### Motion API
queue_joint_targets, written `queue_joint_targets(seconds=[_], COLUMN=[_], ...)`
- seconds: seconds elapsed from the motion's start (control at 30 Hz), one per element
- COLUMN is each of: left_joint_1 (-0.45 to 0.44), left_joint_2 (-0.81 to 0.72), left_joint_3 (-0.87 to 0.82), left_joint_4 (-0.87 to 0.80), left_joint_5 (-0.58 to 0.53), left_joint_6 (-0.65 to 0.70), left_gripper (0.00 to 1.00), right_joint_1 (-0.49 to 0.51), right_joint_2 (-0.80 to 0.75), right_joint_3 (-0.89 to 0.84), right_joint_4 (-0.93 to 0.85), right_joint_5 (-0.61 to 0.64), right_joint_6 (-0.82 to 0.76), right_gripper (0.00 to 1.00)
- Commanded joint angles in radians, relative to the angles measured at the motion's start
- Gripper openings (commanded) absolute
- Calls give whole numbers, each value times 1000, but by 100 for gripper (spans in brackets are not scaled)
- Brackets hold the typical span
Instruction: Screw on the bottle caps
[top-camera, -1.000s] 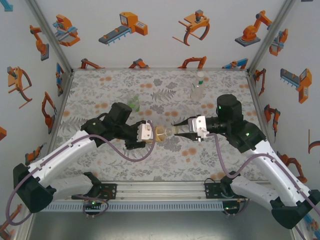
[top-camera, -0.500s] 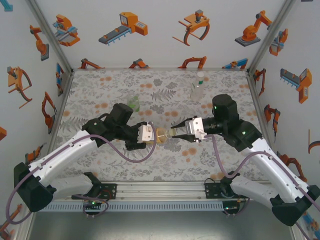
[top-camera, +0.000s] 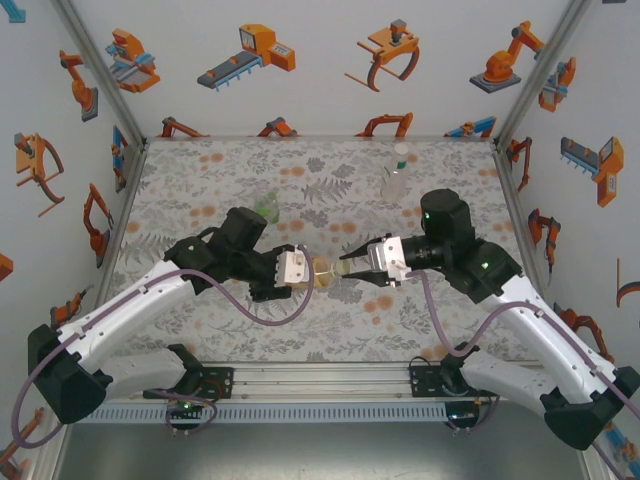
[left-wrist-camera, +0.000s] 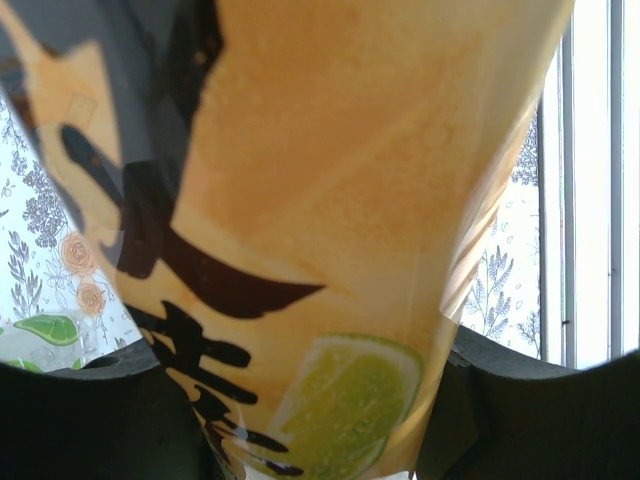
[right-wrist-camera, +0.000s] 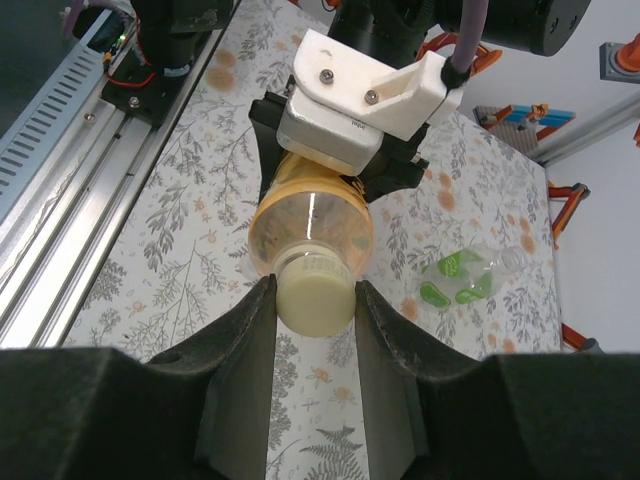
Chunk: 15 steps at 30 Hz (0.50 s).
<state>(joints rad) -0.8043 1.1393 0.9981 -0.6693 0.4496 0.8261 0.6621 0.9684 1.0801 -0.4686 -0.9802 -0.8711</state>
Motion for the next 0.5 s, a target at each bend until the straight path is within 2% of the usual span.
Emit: queue_joint_targets(seconds=[0.0,0.47], left_joint_1=[-6,-7], left_joint_2=[-7,-9], left_joint_3=[9,11], left_joint_4=[1,1], left_joint_5=[21,17], left_joint_6=[19,22], left_gripper=[3,3], right_joint_1=[11,20], right_joint_2=[7,1], right_joint_3=[-6,-14], right_joint_4=[-48,-63], right_joint_5=[-17,8], right_joint_6=[-51,-62], right_gripper=[11,9])
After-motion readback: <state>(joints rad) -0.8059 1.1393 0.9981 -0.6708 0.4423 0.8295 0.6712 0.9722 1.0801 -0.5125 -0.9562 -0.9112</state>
